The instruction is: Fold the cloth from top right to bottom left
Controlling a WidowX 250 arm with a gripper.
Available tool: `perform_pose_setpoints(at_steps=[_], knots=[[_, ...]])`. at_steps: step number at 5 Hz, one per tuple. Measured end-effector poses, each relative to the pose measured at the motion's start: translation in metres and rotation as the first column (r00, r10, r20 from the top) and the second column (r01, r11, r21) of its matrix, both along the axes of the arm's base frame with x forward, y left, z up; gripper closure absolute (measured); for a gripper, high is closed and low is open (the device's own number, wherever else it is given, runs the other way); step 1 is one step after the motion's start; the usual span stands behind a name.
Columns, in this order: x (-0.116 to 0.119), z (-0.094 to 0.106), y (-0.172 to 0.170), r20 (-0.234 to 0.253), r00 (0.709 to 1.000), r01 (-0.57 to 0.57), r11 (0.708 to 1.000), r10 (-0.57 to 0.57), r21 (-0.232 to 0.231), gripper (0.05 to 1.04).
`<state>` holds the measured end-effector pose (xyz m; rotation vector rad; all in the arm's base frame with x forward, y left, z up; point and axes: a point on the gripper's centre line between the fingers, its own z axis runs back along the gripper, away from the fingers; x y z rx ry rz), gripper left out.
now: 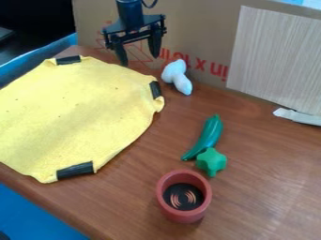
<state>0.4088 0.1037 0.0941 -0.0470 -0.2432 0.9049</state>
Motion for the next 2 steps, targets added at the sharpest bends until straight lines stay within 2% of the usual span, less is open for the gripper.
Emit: perform_pose_setpoints(at_steps=[1,2], knots=[[-0.0037,-0.0169,-0.0012,-0.044,0.999,0.004,1.000,-0.004,-0.012,0.084],[-0.0086,-0.0255,-0.0026,-0.064,0.997,0.053,0.999,-0.053,-0.009,0.084]])
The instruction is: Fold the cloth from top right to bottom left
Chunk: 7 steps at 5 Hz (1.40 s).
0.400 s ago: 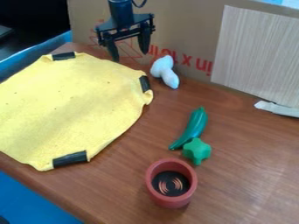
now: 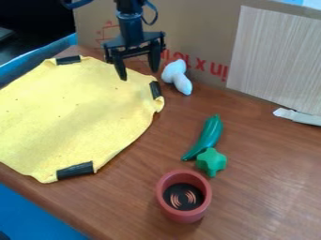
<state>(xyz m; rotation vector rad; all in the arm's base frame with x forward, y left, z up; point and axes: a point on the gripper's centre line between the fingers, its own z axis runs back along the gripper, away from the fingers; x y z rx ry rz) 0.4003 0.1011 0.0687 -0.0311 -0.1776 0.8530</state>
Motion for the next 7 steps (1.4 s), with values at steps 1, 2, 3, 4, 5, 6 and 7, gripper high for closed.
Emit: perform_pose_setpoints(at_steps=[1,2,3,4,5,6,7], knots=[[-0.002,-0.005,0.001,-0.006,1.000,0.027,0.999,-0.027,0.021,0.084],[-0.001,-0.006,0.004,0.004,1.000,0.026,0.998,-0.026,0.052,0.084],[0.005,-0.008,-0.005,0.007,0.999,0.036,0.994,-0.036,0.103,0.084],[0.005,-0.024,-0.010,-0.047,0.998,0.036,0.995,-0.032,0.096,0.084],[0.011,-0.029,-0.011,-0.070,0.997,0.033,0.995,-0.027,0.090,0.083],[0.016,-0.028,-0.012,-0.072,0.997,0.030,0.996,-0.024,0.080,0.084],[0.020,-0.034,-0.012,-0.083,0.996,0.019,0.997,-0.013,0.070,0.084]])
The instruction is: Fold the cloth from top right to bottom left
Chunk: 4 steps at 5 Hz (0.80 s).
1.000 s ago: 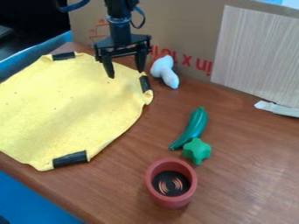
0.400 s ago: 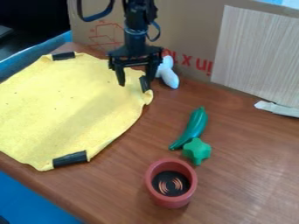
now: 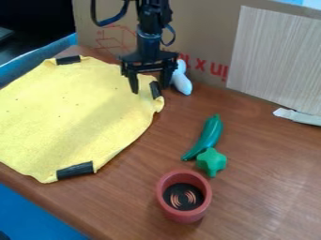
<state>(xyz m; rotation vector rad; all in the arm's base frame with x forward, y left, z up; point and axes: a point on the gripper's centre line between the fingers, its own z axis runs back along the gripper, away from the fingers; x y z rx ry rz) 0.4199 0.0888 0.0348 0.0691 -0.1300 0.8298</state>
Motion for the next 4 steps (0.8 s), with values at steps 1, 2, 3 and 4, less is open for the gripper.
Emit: perform_pose_setpoints(at_steps=[1,2,3,4], knots=[[0.003,0.003,-0.003,0.011,1.000,-0.004,1.000,0.004,-0.005,0.084],[0.007,0.004,-0.009,0.020,1.000,-0.005,1.000,0.005,-0.005,0.084],[0.007,-0.012,-0.007,0.000,1.000,-0.018,1.000,0.018,0.014,0.112],[0.011,-0.014,-0.008,0.018,1.000,-0.023,0.999,0.022,0.030,0.285]])
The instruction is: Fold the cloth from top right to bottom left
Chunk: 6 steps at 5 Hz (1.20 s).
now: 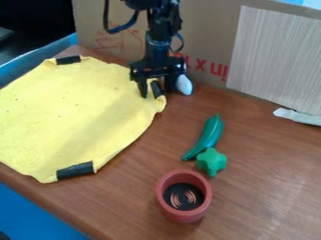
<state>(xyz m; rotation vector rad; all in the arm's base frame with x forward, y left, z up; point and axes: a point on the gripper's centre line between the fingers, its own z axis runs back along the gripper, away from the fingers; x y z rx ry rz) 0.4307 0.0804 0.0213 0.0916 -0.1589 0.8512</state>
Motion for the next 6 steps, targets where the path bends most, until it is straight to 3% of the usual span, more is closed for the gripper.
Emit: perform_pose_setpoints(at_steps=[2,3,5,6], knots=[[-0.002,-0.005,-0.003,0.007,1.000,0.005,1.000,-0.005,-0.005,0.844],[-0.005,-0.003,-0.006,-0.002,1.000,0.017,0.999,-0.017,-0.048,0.969],[-0.013,0.033,0.006,0.039,0.999,0.016,0.979,-0.009,-0.201,1.017],[-0.020,0.050,0.018,0.076,0.997,0.021,0.969,-0.002,-0.246,1.017]])
